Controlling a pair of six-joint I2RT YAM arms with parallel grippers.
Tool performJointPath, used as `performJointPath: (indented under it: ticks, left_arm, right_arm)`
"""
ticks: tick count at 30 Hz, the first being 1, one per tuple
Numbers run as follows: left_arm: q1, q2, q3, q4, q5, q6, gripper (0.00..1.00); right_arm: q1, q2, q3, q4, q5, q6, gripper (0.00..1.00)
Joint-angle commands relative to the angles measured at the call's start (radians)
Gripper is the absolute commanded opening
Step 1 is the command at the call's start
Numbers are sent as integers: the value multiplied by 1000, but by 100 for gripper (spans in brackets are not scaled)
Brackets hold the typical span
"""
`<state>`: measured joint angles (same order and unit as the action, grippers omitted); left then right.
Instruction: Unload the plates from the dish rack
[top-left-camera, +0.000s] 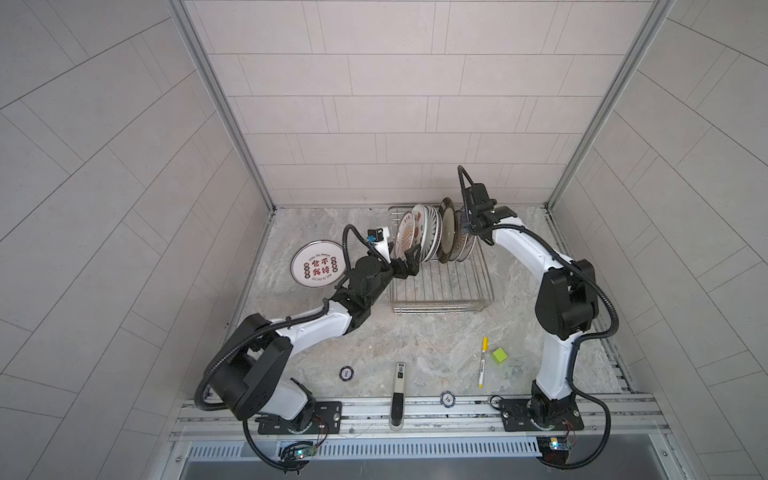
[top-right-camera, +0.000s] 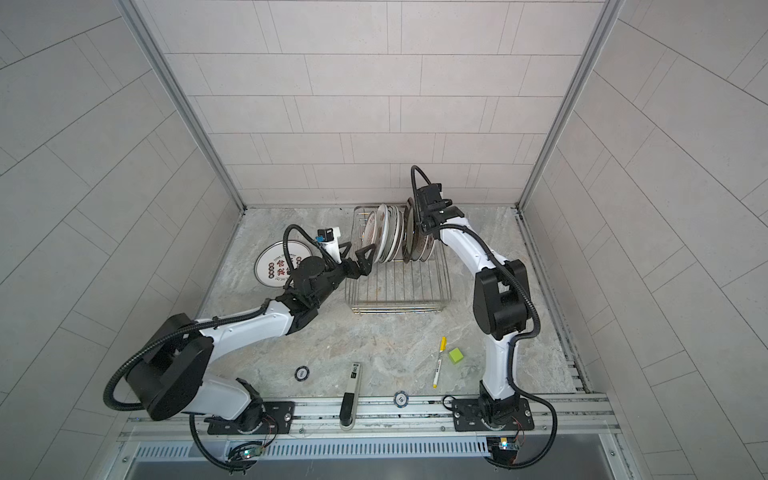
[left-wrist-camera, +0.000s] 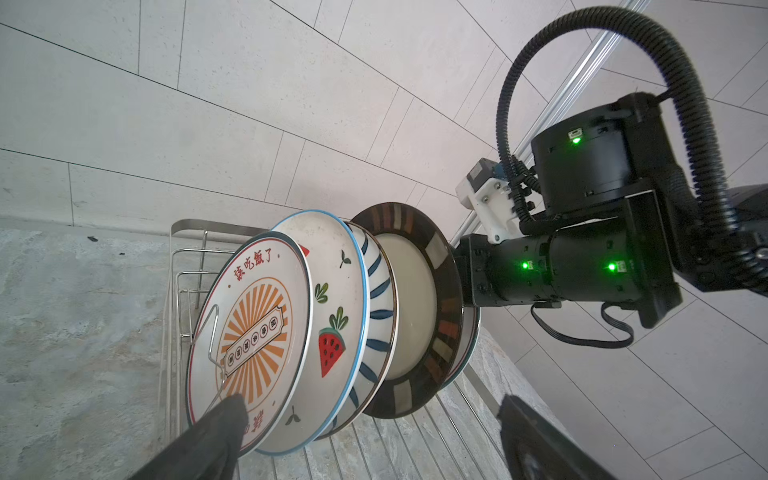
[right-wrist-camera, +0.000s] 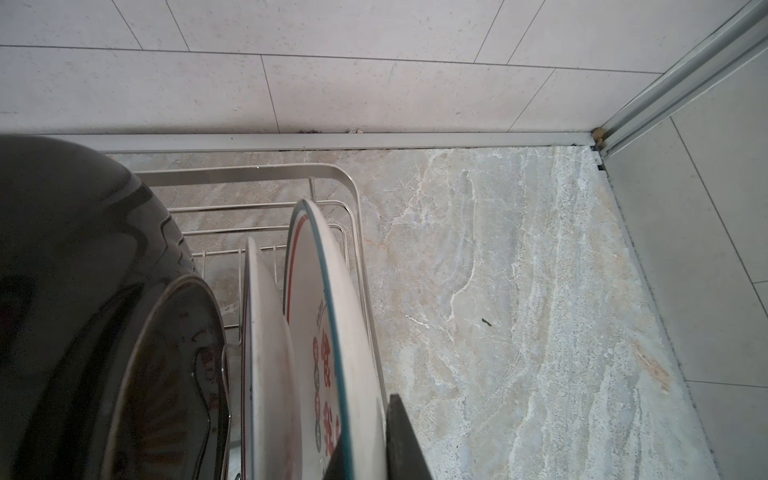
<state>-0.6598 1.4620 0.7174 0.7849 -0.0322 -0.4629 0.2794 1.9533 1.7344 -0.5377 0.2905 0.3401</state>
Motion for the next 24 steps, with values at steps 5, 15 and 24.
performJointPath:
  ticks: [5, 15, 24]
  left_arm:
    - [-6, -52, -25, -13, -32, 27, 100]
    - [-6, -128, -70, -43, -65, 42, 100]
    - [-6, -147, -51, -71, -75, 57, 100]
  right_arm:
    - [39, -31, 51, -8, 88, 15, 8]
    - [70, -100, 40, -4, 170, -18, 5]
    - [95, -190, 23, -25, 243, -71, 5]
